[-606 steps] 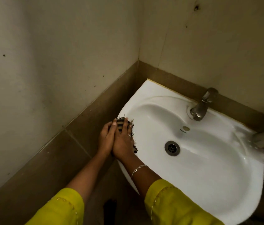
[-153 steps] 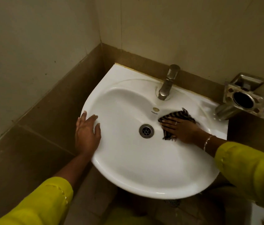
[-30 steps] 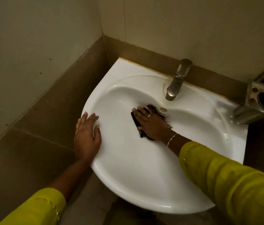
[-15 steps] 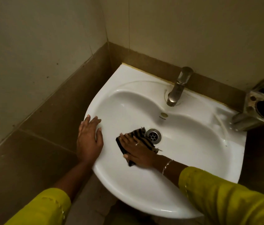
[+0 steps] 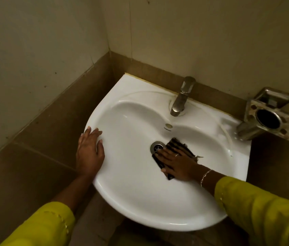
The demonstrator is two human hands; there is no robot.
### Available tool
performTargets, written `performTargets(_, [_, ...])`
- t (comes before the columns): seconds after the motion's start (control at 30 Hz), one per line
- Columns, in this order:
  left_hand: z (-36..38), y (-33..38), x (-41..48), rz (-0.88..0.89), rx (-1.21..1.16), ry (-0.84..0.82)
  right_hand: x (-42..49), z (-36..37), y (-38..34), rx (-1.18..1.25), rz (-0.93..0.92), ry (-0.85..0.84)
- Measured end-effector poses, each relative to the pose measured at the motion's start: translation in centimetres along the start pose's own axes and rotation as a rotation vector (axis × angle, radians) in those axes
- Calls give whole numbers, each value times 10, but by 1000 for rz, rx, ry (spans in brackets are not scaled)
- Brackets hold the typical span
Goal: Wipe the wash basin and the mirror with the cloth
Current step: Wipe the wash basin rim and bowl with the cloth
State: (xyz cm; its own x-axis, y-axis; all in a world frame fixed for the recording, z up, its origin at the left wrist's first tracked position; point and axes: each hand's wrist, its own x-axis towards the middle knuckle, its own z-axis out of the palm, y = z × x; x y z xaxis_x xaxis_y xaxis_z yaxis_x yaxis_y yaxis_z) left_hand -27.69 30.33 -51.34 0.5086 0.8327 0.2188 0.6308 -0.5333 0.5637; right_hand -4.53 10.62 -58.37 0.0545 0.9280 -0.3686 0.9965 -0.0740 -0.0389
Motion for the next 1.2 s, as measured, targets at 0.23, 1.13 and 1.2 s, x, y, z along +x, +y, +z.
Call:
performTargets(0.23, [0, 1, -1, 8, 4, 16, -5, 5, -12, 21, 317, -76])
performTargets(1.13, [1, 3, 0, 10, 4, -1, -21, 40, -14, 137, 341, -55])
performTargets(1.2, [1, 3, 1, 22, 10, -10, -24, 16, -32, 162, 304, -93])
